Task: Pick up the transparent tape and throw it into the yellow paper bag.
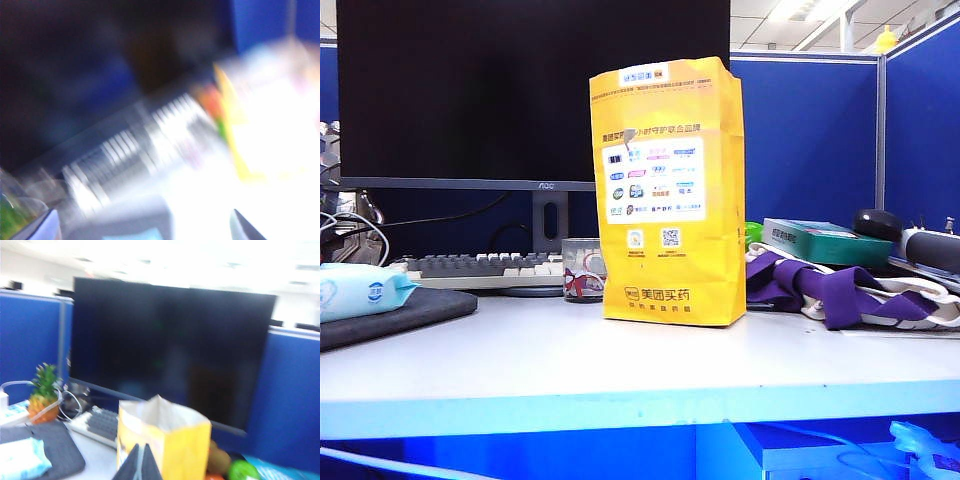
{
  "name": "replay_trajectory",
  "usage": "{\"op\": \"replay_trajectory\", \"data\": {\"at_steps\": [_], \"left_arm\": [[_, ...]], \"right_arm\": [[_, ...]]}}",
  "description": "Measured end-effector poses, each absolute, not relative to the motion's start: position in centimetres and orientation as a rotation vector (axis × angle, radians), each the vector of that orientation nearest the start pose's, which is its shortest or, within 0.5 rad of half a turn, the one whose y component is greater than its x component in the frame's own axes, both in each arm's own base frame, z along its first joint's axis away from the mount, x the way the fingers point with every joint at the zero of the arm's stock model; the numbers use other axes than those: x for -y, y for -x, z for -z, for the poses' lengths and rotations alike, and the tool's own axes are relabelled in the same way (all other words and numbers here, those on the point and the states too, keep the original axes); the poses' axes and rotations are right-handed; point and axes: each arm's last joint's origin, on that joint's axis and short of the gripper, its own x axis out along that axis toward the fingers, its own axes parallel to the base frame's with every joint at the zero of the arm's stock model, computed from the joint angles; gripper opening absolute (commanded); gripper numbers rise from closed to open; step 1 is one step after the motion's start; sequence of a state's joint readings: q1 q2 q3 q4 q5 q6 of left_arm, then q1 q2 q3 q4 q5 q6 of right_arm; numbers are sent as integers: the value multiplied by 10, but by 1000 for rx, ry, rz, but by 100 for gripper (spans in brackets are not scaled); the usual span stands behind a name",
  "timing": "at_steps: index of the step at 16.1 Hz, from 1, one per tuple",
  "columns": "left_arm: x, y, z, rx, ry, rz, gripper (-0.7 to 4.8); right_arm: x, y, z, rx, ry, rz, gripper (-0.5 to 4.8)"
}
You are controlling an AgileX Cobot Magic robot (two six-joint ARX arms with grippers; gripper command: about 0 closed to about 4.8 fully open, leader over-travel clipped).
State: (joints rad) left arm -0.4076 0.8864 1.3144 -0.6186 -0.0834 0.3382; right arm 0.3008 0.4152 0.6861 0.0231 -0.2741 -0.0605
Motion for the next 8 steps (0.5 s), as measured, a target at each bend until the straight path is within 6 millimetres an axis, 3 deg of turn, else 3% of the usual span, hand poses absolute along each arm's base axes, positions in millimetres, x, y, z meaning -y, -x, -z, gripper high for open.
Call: {"op": "replay_trajectory", "data": {"at_steps": [1,3,6,8], "left_arm": [[51,-123,-419,-168,-364,361,479],[44,-105,-369,-197,-323,367,479],[39,-89,-331,-124,-152,384,479],[44,-91,-302,-113,-111,419,479]], "right_arm": [[-29,-67,-359,324,55,-556,-1],[-25,-55,-342,327,54,-558,-1],[-26,-56,-275,206,-85,-594,-1],[-29,-65,-247,173,-159,-606,0]]}}
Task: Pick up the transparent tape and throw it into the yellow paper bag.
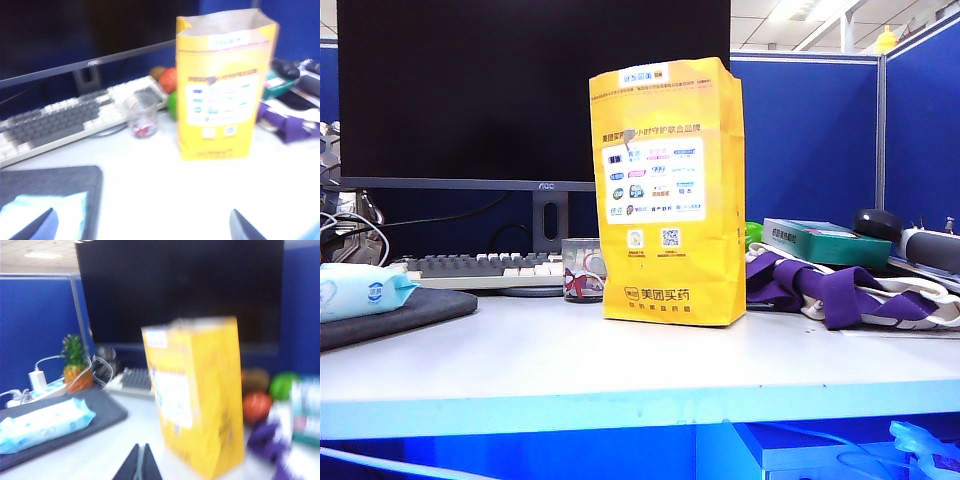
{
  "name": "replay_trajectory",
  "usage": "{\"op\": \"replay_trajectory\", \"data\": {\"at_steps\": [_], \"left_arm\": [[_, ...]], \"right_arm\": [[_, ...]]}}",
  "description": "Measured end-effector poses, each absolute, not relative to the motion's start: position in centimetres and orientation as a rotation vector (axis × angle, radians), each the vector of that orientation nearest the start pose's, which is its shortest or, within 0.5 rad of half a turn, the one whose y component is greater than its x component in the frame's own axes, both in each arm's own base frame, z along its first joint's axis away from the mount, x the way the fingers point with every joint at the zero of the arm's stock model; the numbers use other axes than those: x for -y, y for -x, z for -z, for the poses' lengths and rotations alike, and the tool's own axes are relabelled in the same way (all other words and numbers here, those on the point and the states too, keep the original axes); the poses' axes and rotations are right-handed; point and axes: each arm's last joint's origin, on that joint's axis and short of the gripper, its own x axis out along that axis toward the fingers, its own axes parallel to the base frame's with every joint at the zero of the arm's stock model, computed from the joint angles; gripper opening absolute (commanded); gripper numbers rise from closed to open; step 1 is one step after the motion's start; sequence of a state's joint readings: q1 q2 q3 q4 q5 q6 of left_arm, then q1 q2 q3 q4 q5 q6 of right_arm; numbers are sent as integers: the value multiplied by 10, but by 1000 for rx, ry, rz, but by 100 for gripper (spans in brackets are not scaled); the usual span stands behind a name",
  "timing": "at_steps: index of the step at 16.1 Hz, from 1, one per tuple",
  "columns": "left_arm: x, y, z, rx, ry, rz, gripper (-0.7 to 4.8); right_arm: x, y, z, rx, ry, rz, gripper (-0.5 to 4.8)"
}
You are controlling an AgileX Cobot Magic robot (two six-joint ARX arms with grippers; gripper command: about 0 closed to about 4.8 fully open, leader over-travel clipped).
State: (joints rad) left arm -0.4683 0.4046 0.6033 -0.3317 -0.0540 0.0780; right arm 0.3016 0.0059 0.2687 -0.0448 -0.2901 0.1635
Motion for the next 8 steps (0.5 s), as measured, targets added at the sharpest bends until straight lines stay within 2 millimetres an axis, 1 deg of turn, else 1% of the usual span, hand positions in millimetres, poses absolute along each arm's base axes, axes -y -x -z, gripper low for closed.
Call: {"op": "replay_trajectory", "data": {"at_steps": [1,2,3,5,6,8], "left_arm": [[45,-96,-287,-120,-115,381,479],[48,-102,-269,-153,-118,357,479],[50,-106,-257,-175,-127,357,479],[51,-108,-248,-197,-136,358,479],[51,-108,-248,-209,-129,356,479],[50,-107,-244,-252,-130,359,479]], "right_arm": [[-30,-69,-238,136,-185,-606,0],[-32,-75,-224,77,-210,-603,0],[-33,-77,-216,45,-223,-601,0],[-33,-78,-212,34,-229,-599,1],[-33,-78,-211,22,-238,-600,24],[-33,-79,-208,-35,-331,-597,22]]}}
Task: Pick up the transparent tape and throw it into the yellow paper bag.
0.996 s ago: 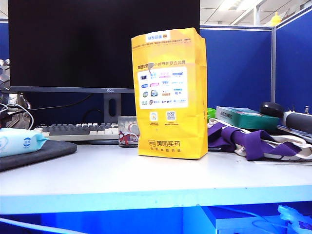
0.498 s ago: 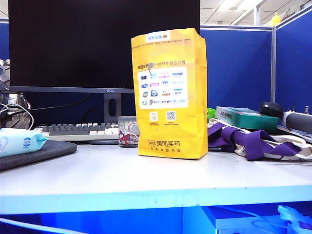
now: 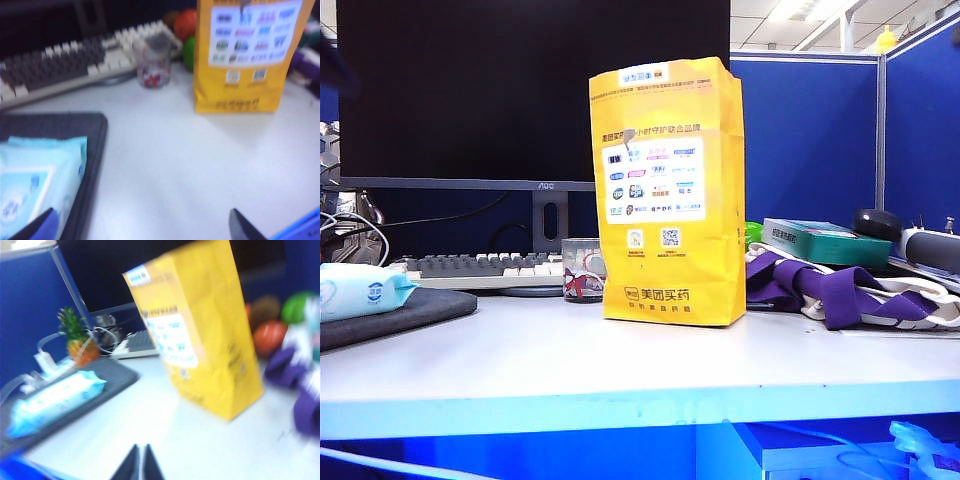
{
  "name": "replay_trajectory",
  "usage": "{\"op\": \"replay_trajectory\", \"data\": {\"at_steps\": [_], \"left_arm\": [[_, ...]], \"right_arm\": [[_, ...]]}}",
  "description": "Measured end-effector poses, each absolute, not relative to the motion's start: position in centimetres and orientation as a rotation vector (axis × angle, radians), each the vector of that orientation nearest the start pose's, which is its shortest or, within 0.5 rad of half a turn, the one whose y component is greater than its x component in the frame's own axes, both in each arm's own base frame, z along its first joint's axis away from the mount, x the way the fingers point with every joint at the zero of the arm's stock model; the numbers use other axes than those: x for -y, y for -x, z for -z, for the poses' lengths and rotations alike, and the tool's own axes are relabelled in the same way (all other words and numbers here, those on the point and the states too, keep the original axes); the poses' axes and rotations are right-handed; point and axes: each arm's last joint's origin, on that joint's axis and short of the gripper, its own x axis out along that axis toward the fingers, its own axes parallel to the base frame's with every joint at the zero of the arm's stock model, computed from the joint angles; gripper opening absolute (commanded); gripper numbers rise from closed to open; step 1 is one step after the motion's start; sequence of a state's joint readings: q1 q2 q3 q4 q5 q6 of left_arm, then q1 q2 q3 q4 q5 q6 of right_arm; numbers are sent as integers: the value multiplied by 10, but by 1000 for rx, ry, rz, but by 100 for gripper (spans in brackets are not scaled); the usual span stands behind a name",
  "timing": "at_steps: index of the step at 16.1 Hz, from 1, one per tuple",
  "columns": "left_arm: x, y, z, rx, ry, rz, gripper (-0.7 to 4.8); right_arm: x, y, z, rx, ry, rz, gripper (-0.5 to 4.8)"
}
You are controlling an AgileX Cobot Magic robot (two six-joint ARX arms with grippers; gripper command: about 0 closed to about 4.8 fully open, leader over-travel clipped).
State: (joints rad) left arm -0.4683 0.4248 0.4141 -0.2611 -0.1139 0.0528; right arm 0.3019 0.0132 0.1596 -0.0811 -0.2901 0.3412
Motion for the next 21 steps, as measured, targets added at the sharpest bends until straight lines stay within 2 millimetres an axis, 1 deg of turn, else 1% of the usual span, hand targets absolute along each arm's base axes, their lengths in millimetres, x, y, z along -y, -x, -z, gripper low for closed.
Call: {"op": "replay_trajectory", "data": {"at_steps": [2,7,8,10,11,12,13,15,17,19,20,21], "left_arm": [[50,-107,-242,-266,-133,359,479],[50,-107,-242,-266,-133,359,479],[49,-104,-242,-264,-132,359,479],[44,-96,-241,-216,-117,353,479],[40,-92,-237,-198,-109,334,479],[34,-89,-236,-168,-96,295,479],[30,-88,-234,-154,-89,253,479],[18,-89,-226,-155,-79,131,479],[9,-87,-215,-143,-69,36,479],[6,-82,-206,-127,-65,4,479],[4,-78,-203,-122,-64,-10,479],[4,-78,-202,-136,-66,-13,479]], "right_arm": [[-33,-79,-207,-64,-381,-593,22],[-33,-79,-207,-67,-386,-593,22],[-33,-79,-206,-68,-386,-592,22],[-34,-83,-193,-82,-385,-590,22],[-35,-85,-184,-99,-385,-586,22],[-36,-87,-178,-81,-386,-590,22],[-36,-88,-176,-55,-386,-595,22],[-36,-89,-176,-17,-386,-602,22],[-36,-89,-176,-19,-386,-602,22],[-36,-89,-175,-23,-386,-601,22],[-36,-89,-174,-32,-387,-598,22],[-36,-89,-174,-32,-387,-600,22]]}}
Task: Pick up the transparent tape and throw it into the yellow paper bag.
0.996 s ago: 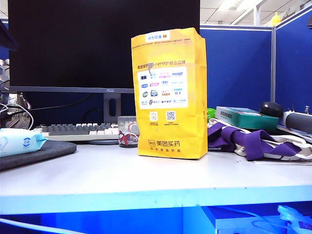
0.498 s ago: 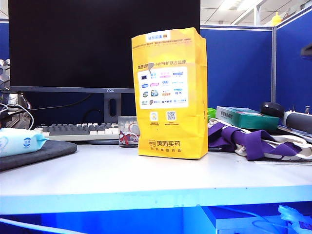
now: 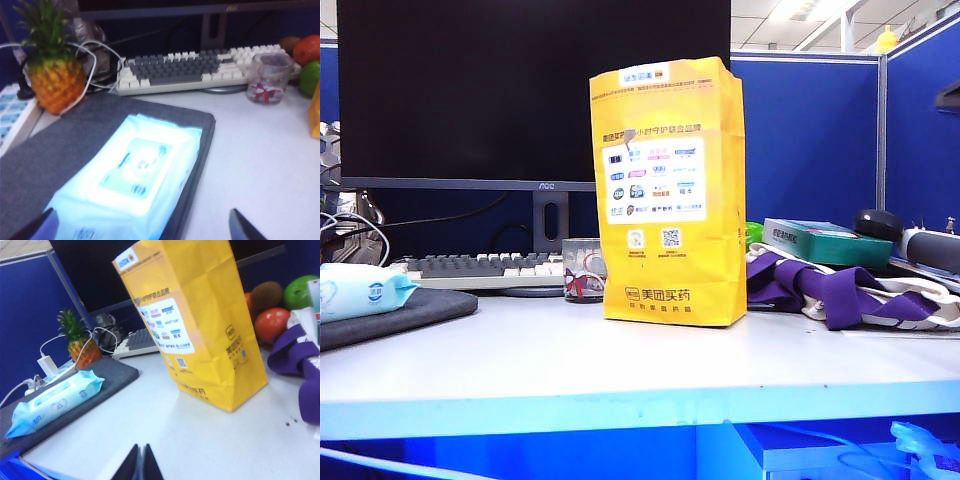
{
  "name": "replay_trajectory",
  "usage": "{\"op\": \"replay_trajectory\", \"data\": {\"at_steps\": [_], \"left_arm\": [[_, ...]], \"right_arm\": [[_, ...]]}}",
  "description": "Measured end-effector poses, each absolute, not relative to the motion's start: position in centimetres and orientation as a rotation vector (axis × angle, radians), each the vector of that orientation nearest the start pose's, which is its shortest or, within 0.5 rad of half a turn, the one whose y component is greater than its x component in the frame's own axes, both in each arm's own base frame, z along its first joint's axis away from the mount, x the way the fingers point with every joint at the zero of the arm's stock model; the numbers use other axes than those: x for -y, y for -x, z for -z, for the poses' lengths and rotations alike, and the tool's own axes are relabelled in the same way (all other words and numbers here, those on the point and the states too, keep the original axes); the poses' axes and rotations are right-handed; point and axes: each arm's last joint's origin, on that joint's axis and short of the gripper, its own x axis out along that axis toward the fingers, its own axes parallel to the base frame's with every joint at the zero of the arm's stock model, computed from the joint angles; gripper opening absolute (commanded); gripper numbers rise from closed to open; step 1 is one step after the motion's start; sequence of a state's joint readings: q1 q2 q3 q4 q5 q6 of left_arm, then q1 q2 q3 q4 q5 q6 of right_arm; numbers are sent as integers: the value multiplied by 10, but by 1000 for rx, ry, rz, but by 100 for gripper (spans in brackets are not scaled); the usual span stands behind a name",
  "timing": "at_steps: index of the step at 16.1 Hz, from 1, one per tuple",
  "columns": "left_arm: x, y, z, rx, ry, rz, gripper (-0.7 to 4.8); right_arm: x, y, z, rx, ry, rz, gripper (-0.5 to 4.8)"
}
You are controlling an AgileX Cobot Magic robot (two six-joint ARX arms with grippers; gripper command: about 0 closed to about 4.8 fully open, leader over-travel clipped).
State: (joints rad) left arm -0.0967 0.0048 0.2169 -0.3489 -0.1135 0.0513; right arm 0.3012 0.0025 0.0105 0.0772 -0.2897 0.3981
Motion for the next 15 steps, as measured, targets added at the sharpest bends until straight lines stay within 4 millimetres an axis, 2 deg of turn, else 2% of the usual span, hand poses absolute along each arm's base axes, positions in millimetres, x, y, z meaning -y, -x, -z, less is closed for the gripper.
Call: {"op": "replay_trajectory", "data": {"at_steps": [4,7,15], "left_arm": [[3,-79,-198,-164,-67,-26,479],[3,-80,-187,-221,-71,-29,479],[3,-80,-186,-228,-72,-29,479]], "right_arm": [[-36,-89,-169,-87,-387,-589,22],[-36,-89,-169,-88,-387,-588,22],[-36,-89,-169,-89,-387,-588,22]]}}
